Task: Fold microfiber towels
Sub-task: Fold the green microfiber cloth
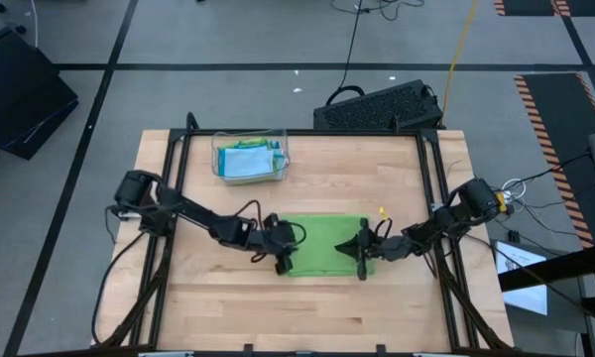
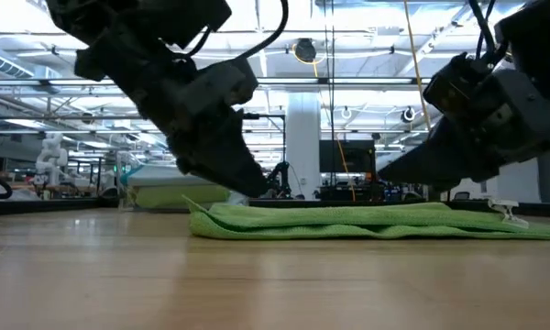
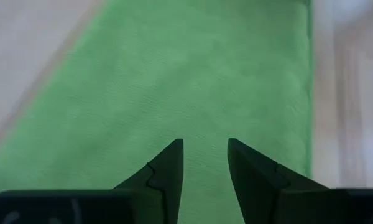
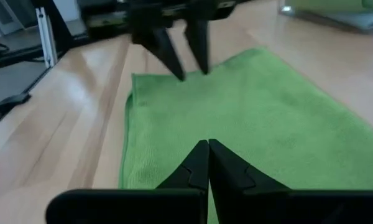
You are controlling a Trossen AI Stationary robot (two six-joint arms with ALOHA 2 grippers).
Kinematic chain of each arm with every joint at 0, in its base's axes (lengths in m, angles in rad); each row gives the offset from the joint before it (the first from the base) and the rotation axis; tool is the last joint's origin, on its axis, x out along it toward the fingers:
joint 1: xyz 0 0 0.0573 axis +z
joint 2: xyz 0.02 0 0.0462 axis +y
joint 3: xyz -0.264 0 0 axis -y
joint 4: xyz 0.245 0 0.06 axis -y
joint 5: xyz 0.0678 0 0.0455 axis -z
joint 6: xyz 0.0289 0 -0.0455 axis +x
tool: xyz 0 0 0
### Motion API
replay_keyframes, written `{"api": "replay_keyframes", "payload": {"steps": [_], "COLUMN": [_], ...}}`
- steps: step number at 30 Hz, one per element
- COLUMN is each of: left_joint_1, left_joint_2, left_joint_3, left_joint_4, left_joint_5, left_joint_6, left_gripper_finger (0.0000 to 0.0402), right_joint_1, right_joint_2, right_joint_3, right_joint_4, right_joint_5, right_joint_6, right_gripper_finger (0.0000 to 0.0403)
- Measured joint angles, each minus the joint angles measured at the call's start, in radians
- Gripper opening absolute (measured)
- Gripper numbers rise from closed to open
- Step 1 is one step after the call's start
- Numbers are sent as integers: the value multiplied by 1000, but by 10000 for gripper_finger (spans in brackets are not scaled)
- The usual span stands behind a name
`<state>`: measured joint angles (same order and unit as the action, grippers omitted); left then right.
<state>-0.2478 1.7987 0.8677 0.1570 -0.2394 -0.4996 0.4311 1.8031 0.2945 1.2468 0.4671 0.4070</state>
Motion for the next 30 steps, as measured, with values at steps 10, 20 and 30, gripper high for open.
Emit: {"api": "replay_keyframes", "payload": {"steps": [10, 20, 30], "left_joint_1": [-35, 4, -154], "left_joint_2": [-1, -280, -363], "left_joint_3": [8, 14, 25], "left_joint_4": [-333, -842, -338], "left_joint_5": [3, -96, -141], "left_joint_6": [91, 76, 296], "left_gripper_finger": [129, 129, 129], "right_joint_1": [2, 2, -31], "right_joint_2": [-5, -32, -96], "right_joint_3": [296, 385, 385], "right_joint_4": [-505, -586, -724], "right_joint_5": [-106, -101, -20], "right_joint_6": [-35, -111, -113], "right_gripper_finger": [2, 2, 2]}}
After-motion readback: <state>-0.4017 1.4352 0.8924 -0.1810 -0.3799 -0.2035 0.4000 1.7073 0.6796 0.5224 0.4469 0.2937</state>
